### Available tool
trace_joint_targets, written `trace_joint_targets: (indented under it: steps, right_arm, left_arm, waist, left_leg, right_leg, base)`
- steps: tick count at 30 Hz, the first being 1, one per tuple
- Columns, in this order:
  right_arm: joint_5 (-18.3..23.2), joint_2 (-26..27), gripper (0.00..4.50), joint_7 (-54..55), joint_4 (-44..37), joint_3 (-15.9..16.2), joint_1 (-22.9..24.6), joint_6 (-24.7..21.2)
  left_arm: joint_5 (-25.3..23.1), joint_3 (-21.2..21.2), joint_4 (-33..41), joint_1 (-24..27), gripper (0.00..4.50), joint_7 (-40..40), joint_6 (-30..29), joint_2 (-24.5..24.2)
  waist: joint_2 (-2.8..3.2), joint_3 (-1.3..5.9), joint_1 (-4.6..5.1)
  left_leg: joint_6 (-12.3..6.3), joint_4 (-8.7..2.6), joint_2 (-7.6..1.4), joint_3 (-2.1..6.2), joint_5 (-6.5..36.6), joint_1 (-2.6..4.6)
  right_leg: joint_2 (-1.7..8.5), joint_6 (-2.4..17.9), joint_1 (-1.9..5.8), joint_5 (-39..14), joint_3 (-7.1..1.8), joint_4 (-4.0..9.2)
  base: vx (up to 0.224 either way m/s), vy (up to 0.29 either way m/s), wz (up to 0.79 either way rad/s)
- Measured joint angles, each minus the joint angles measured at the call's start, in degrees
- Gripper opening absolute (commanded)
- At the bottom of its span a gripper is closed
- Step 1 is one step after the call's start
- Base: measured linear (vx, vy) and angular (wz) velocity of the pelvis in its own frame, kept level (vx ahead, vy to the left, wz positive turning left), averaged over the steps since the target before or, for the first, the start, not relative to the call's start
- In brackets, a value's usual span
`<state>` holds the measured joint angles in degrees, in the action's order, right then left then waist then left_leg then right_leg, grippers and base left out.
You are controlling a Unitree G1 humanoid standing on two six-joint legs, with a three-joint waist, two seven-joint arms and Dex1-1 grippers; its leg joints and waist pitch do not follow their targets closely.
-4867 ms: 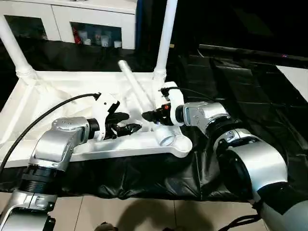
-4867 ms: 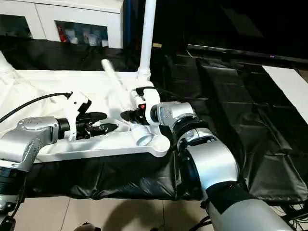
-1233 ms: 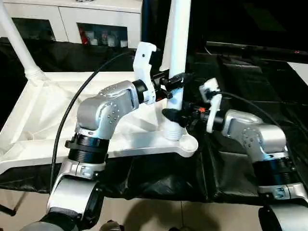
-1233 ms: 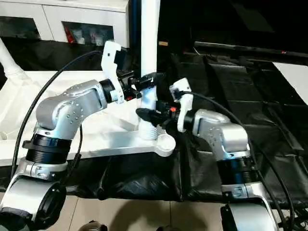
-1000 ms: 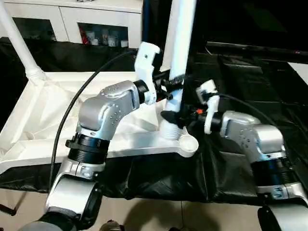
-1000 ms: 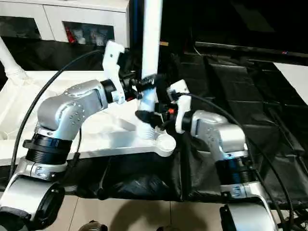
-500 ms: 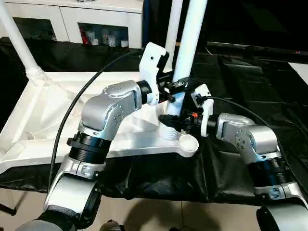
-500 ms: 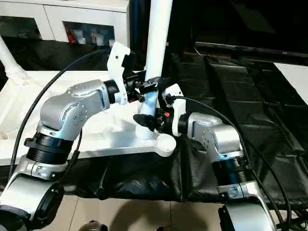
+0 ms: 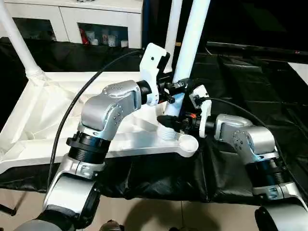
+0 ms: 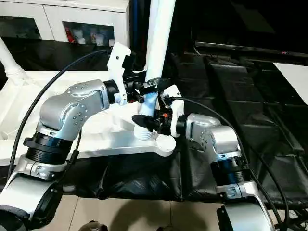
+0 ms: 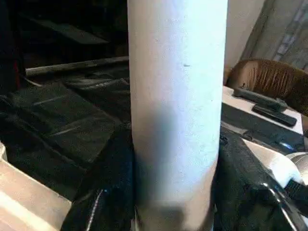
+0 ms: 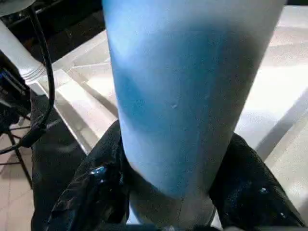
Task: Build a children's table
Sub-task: Insert table leg to table base
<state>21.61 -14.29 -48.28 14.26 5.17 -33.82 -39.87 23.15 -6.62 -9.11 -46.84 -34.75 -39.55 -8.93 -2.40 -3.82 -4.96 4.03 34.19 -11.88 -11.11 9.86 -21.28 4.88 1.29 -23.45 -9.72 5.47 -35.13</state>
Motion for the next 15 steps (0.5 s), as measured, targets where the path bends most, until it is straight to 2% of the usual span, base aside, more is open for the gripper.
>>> trace_joint_targets:
  steps: [2, 3, 5, 11, 15]
  right_arm:
    - [-0.03, 0.41, 1.90, 1.02, 0.12, -0.06, 0.08, 1.02]
    - [-0.08, 1.23, 1.90, 2.28, 0.29, -0.50, 0.09, 2.27]
    - [-0.17, 2.21, 1.90, 4.43, 0.83, -1.80, 0.10, 3.78]
    - [-1.27, 4.74, 1.89, 11.60, 1.95, -6.54, 1.50, 8.48]
    - [-2.11, 4.68, 1.89, 13.62, 2.28, -7.19, 3.16, 12.69]
  left_arm:
    - [0.33, 0.23, 0.16, 0.05, 2.64, -0.11, 0.21, 0.44]
    - [0.70, 0.82, 0.18, 0.12, 2.91, -0.14, 1.04, 0.69]
    - [0.84, 1.46, 0.59, 0.36, 3.03, -1.04, 3.64, 0.83]
    - [3.09, 5.80, 2.23, 1.77, 3.04, -1.36, 12.32, 3.45]
    - [3.11, 5.35, 2.43, 3.36, 3.04, -4.69, 13.19, 0.53]
  waist:
    - [0.00, 0.00, -0.03]
    - [0.00, 0.00, -0.04]
    - [0.00, 0.00, -0.04]
    - [0.01, 0.00, -0.03]
    - [0.11, 0.01, 0.29]
  left_leg:
    - [0.00, 0.00, 0.00, 0.00, 0.00, -0.01]
    - [0.00, 0.01, 0.00, 0.00, 0.00, 0.00]
    - [0.00, 0.01, 0.00, 0.00, 0.00, 0.00]
    - [0.00, 0.01, 0.00, -0.01, 0.00, 0.00]
    - [0.01, 0.01, 0.00, -0.02, 0.00, 0.06]
  right_leg:
    - [0.00, 0.00, 0.00, 0.00, 0.00, 0.00]
    - [0.00, 0.00, 0.00, 0.00, 0.00, 0.00]
    - [0.00, 0.00, 0.00, 0.00, 0.00, 0.00]
    - [0.00, 0.00, 0.02, 0.01, -0.02, 0.00]
    - [-0.01, -0.02, 0.02, 0.01, -0.03, -0.02]
  base:
    - [0.000, 0.000, 0.00]
    - [0.000, 0.000, 0.00]
    - [0.000, 0.000, 0.00]
    - [0.000, 0.000, 0.00]
    - [0.000, 0.000, 0.00]
